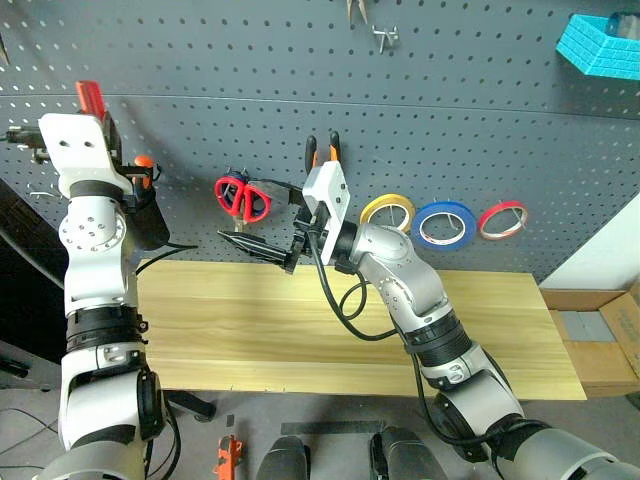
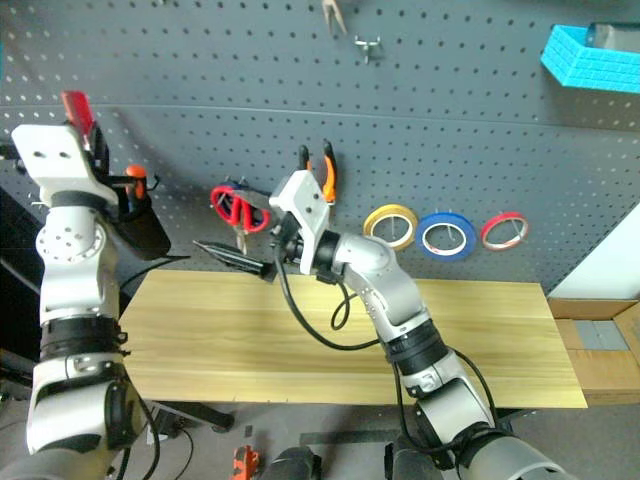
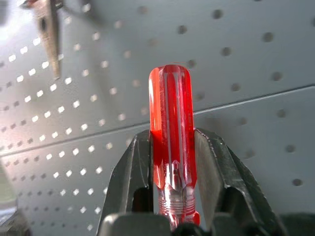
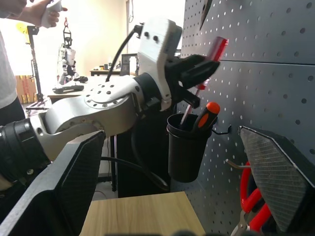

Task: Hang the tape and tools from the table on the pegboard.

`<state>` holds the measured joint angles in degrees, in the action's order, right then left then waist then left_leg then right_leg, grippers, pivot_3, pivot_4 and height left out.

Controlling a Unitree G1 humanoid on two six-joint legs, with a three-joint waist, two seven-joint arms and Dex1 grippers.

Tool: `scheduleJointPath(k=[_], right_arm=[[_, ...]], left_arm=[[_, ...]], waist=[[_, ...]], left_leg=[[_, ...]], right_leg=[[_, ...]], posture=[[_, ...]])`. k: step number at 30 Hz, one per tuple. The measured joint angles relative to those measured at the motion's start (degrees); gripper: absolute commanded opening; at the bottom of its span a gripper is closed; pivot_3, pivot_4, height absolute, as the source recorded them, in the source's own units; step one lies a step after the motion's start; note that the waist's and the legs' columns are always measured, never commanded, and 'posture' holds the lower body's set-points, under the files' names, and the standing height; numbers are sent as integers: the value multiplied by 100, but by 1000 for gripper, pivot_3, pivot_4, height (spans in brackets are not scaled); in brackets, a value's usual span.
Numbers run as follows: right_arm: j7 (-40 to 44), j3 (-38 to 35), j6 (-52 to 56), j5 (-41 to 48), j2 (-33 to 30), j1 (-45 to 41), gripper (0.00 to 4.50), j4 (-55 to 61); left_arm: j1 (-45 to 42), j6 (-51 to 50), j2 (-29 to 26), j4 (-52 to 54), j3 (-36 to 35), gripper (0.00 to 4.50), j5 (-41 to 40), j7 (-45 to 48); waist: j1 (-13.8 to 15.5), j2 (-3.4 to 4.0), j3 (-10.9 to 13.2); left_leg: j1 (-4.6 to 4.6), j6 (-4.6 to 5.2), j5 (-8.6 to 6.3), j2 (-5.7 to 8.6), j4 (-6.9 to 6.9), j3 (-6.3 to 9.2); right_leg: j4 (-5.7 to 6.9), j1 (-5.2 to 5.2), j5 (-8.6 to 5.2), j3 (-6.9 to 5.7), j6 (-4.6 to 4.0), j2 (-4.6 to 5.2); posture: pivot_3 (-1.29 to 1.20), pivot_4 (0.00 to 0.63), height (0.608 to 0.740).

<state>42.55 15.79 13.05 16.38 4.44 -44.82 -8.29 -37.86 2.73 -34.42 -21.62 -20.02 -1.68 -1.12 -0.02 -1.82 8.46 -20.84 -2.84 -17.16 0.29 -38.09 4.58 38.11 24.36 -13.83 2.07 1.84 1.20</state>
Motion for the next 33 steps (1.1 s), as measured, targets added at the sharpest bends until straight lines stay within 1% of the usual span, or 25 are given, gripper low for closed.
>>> scheduleJointPath(k=[8, 20, 31, 33], right_arm=[[42, 14, -3, -6, -15, 68, 4500, -58], [90, 70, -5, -66, -19, 93, 4500, -58], [90, 75, -25, -170, -62, 128, 4500, -58], [94, 80, -38, -175, -62, 128, 4500, -58]], left_arm=[[328, -490, 70, 410, -168, 832, -135, -184], [333, -1103, 69, 393, -152, 832, -242, 43], [333, -1386, 86, 382, -154, 832, -356, 68], [332, -1415, 86, 376, -155, 1550, -388, 70]], waist=[[4, -13, -8], [1, -26, -17], [1, -27, -18], [1, -27, -18]], left_leg=[[0, -3, 2, 0, 0, 1], [0, -11, 6, 0, 0, 0], [0, -11, 6, 0, 0, 1], [0, -11, 6, 0, 0, 1]], right_leg=[[0, 1, 0, 0, 0, 0], [0, 1, 0, 1, 0, 0], [0, 1, 0, 1, 0, 0], [0, 1, 0, 1, 0, 0]], posture=[[118, 96, 740], [109, 95, 740], [111, 100, 740], [113, 100, 740]])
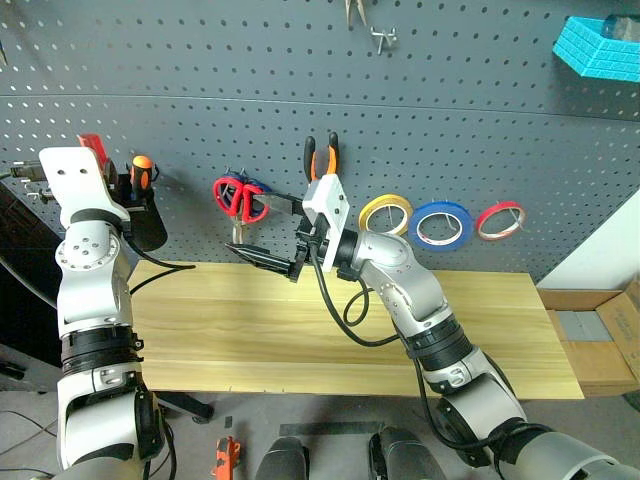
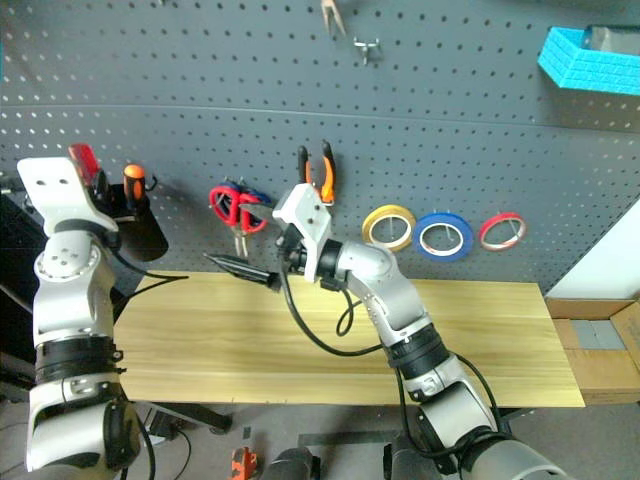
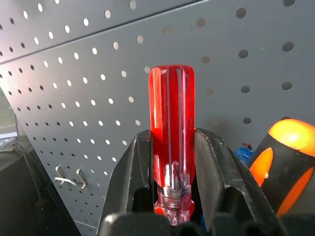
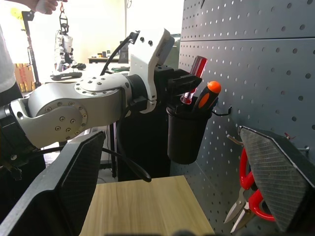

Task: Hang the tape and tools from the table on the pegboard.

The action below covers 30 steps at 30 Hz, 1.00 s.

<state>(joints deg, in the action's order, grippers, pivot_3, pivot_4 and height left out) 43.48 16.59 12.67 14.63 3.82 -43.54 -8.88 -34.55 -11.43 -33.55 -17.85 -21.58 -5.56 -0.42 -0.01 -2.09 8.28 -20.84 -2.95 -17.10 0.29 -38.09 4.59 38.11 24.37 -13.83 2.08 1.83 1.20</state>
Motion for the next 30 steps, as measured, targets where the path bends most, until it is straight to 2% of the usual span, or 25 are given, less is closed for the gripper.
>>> scheduleJointPath(k=[9, 18, 25, 30], right_arm=[[25, 32, -100, -4, -19, 0, 4500, 0], [66, 39, -102, -8, -134, 2, 4500, 24], [293, 46, 59, 3, -737, 368, 4500, 728], [191, -173, 698, 135, -1469, 1057, 4500, 1676]], left_arm=[[-5, -65, -2, 0, -19, 4468, -43, -2], [22, -103, 157, 250, -99, 4468, -176, -18], [712, -660, 399, 2146, -113, 4468, -488, 107], [1836, -1878, 956, 4450, -7, 4468, -811, -40]], waist=[[5, -1, 0], [37, -3, -2], [46, -5, -3], [72, -6, -2]], left_leg=[[0, 0, 0, 0, 0, 0], [-1, 0, 0, 1, -1, 1], [-1, 10, -7, -2, 1, -3], [-1, 20, -13, -4, 0, -5]], right_leg=[[1, 0, 0, 0, 0, 1], [0, -1, 0, -1, 0, 2], [-2, 0, 0, 7, 0, 8], [-6, -3, 0, 12, 1, 18]], posture=[[115, 104, 740], [119, 106, 740], [122, 112, 740], [127, 126, 740]])
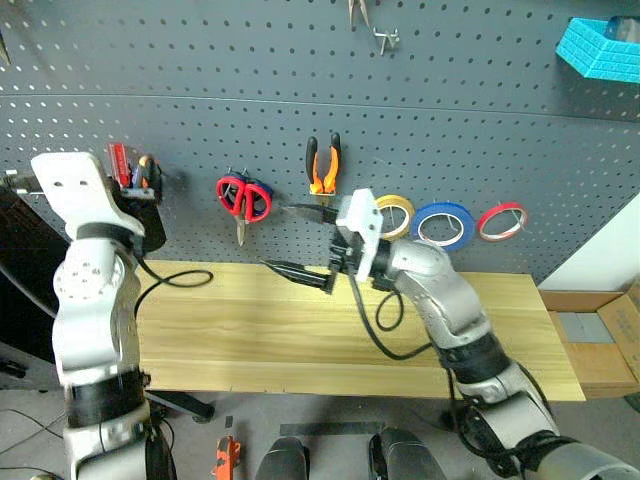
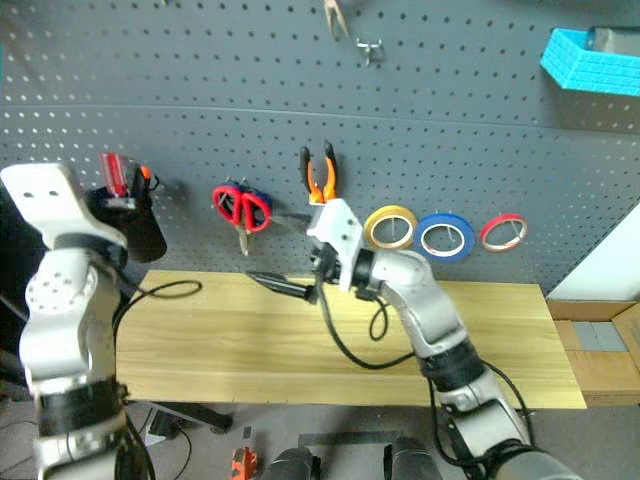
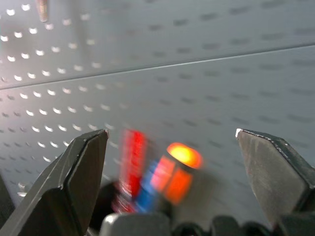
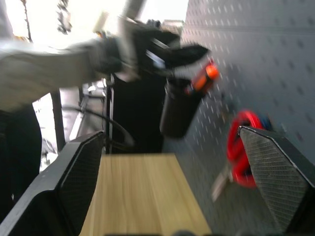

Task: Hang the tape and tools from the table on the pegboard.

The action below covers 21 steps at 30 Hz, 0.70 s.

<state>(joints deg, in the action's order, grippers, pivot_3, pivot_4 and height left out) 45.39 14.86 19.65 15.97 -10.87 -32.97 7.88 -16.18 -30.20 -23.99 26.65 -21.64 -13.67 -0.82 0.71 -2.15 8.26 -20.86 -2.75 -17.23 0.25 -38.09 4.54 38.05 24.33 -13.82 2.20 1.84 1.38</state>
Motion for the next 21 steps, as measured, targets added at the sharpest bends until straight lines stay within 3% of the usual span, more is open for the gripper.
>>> scheduleJointPath(k=[4, 8, 13, 21], right_arm=[[-364, -55, 183, -207, -383, 703, 4500, 411], [-833, -77, 190, -666, -698, 1373, 4500, 362], [-1443, -89, -101, -1233, -742, 1801, 4500, -265], [-2783, -554, -51, -1570, -193, 1988, 4500, -1535]], left_arm=[[879, -661, 470, 1191, 279, 4468, -123, -127], [1943, -750, 853, 1320, 925, 4468, -130, 30], [2262, -315, 921, 322, 1299, 4468, 36, 329], [982, 348, 836, -2458, 1266, 4468, 92, 968]], waist=[[47, 10, -5], [68, 11, -3], [56, 24, 10], [41, 27, -17]], left_leg=[[32, 2, 0, 0, 3, -4], [40, 3, 1, 3, 1, -17], [110, 12, 6, -1, 4, -28], [106, 18, 13, 2, 3, -36]], right_leg=[[3, -30, 0, 2, -1, -13], [3, -37, 0, 1, 0, -20], [-8, -111, -28, -3, 11, -33], [-10, -111, -6, 2, -4, -31]], posture=[[133, 131, 740], [122, 130, 740], [100, 113, 740], [51, 84, 740]])
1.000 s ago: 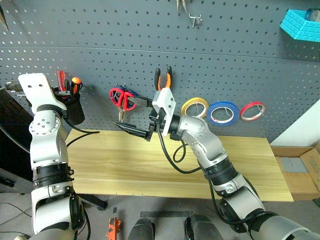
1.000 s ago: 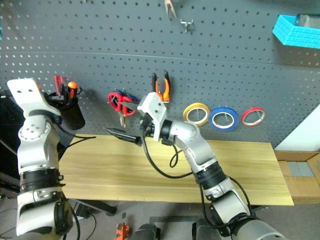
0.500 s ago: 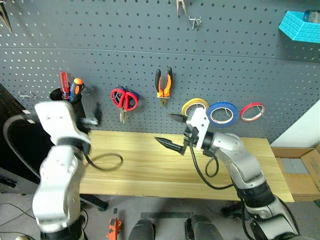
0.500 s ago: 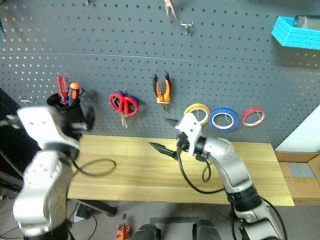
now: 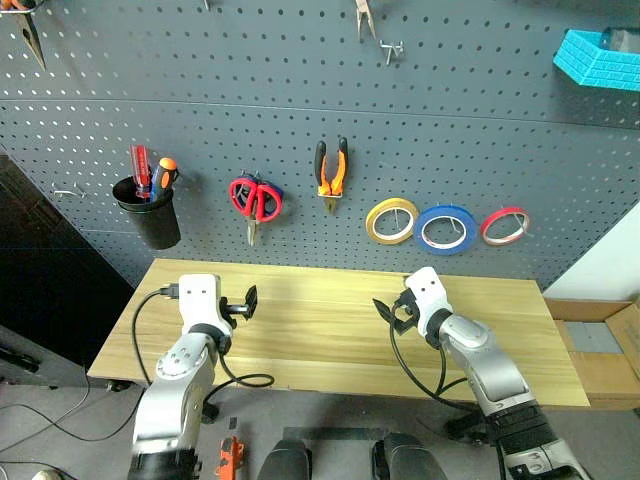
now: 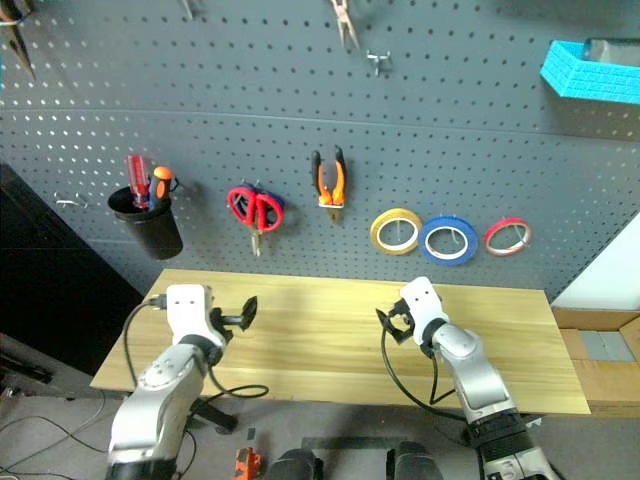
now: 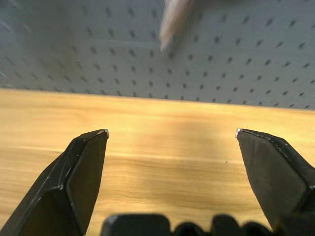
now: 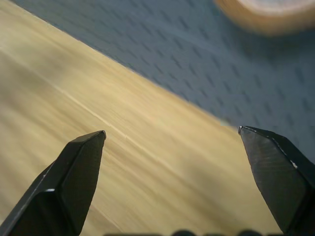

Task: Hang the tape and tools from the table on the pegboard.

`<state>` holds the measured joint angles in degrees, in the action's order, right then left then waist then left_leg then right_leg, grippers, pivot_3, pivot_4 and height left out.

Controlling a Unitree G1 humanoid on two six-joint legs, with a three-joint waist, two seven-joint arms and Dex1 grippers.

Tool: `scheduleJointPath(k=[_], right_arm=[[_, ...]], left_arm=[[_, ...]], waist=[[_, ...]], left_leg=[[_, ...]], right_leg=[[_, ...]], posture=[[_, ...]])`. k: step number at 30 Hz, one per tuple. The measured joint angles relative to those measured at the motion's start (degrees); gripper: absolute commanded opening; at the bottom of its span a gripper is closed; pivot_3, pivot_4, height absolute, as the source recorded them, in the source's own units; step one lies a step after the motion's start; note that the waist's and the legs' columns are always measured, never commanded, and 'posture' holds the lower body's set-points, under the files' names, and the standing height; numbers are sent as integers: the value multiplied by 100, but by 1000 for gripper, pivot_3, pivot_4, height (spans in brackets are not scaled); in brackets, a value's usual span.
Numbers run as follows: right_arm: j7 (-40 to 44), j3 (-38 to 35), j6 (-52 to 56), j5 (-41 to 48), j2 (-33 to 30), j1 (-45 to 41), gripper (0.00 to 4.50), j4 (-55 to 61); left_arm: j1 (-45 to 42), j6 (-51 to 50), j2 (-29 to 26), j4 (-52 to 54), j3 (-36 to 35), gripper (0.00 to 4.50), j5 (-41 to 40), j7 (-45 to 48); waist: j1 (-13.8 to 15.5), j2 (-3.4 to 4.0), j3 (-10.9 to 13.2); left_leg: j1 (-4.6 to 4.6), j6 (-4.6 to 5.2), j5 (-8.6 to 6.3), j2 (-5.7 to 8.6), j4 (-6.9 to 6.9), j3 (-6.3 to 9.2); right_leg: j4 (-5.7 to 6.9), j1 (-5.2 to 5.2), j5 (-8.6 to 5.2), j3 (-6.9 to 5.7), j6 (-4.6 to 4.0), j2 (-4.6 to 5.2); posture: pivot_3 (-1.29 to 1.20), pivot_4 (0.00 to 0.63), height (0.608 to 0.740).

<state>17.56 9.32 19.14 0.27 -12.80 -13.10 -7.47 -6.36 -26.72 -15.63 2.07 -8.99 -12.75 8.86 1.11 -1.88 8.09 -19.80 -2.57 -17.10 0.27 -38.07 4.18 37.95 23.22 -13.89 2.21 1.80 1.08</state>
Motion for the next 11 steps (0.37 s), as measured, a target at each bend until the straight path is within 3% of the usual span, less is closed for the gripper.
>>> scheduleJointPath(k=[5, 11], right_arm=[[-572, -374, 144, -124, 83, -5, 4500, -378], [-1015, -635, 349, -121, 337, -13, 4500, -424]], left_arm=[[-207, 421, -173, -588, 283, 4468, 244, 423], [-573, 972, -172, -1997, 567, 4468, 502, 813]], waist=[[-80, 6, -17], [-137, 28, -104]], left_leg=[[-7, -2, -4, -1, 13, 0], [-5, -1, -4, 3, 10, -5]], right_leg=[[-7, 13, 0, 3, 0, 5], [-4, 11, 2, 7, 5, 5]], posture=[[33, 69, 740], [26, 55, 740]])
